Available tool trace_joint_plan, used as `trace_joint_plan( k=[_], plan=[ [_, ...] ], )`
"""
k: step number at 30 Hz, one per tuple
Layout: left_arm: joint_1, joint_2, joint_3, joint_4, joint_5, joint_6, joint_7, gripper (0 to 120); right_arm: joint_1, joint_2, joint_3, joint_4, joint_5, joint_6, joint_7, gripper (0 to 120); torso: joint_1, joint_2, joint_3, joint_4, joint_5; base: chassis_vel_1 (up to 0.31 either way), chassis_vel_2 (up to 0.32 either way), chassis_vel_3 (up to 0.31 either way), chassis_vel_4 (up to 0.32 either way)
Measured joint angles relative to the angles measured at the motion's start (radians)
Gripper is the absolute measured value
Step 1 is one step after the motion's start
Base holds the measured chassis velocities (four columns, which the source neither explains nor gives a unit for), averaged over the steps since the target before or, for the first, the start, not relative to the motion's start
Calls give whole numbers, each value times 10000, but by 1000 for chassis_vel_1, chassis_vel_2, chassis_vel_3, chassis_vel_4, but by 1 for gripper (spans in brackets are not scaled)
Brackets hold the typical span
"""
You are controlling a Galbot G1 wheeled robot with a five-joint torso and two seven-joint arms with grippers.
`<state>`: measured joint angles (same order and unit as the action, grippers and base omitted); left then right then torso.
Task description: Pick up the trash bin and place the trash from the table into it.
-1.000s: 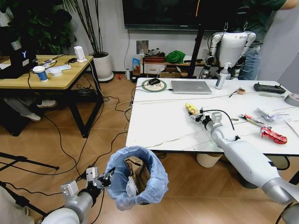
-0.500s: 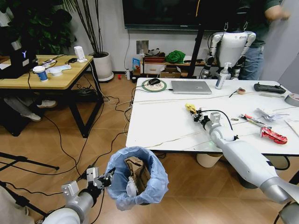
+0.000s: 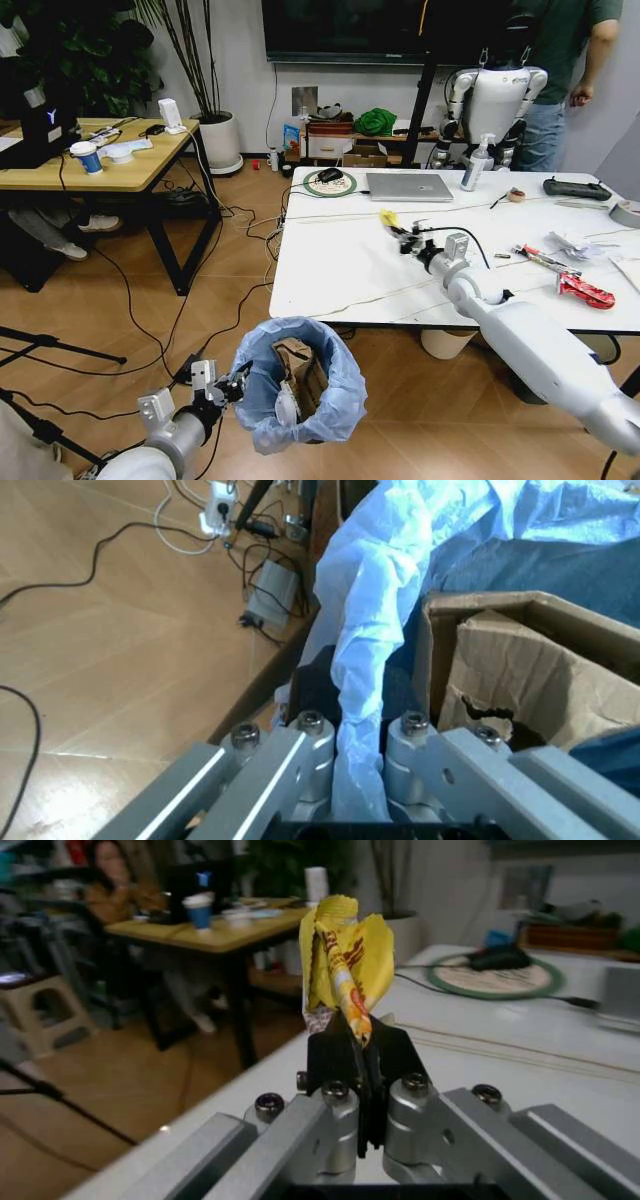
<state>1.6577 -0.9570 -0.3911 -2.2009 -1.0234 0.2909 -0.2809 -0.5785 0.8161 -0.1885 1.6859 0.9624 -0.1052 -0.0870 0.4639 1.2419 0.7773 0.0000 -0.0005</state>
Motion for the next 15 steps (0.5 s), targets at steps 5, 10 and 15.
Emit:
trace_joint_plan(
  k=[5,10,15],
  plan=[
    [-193,-7,95,21,-61,-1,6,2,-165,-906,-1081,2402,443,350,-590,0,0,0,0,1,4,0,0,0,0],
    [-271,0,201,20,-100,-1,69,2,-248,-1622,-2130,3378,312,710,-1037,0,0,1,0,0,5,0,0,0,0],
    [-237,-23,186,-58,-89,0,152,2,-343,-2229,-3021,3684,-351,1211,-1577,0,1,0,2,-1,6,0,0,0,0]
  ],
)
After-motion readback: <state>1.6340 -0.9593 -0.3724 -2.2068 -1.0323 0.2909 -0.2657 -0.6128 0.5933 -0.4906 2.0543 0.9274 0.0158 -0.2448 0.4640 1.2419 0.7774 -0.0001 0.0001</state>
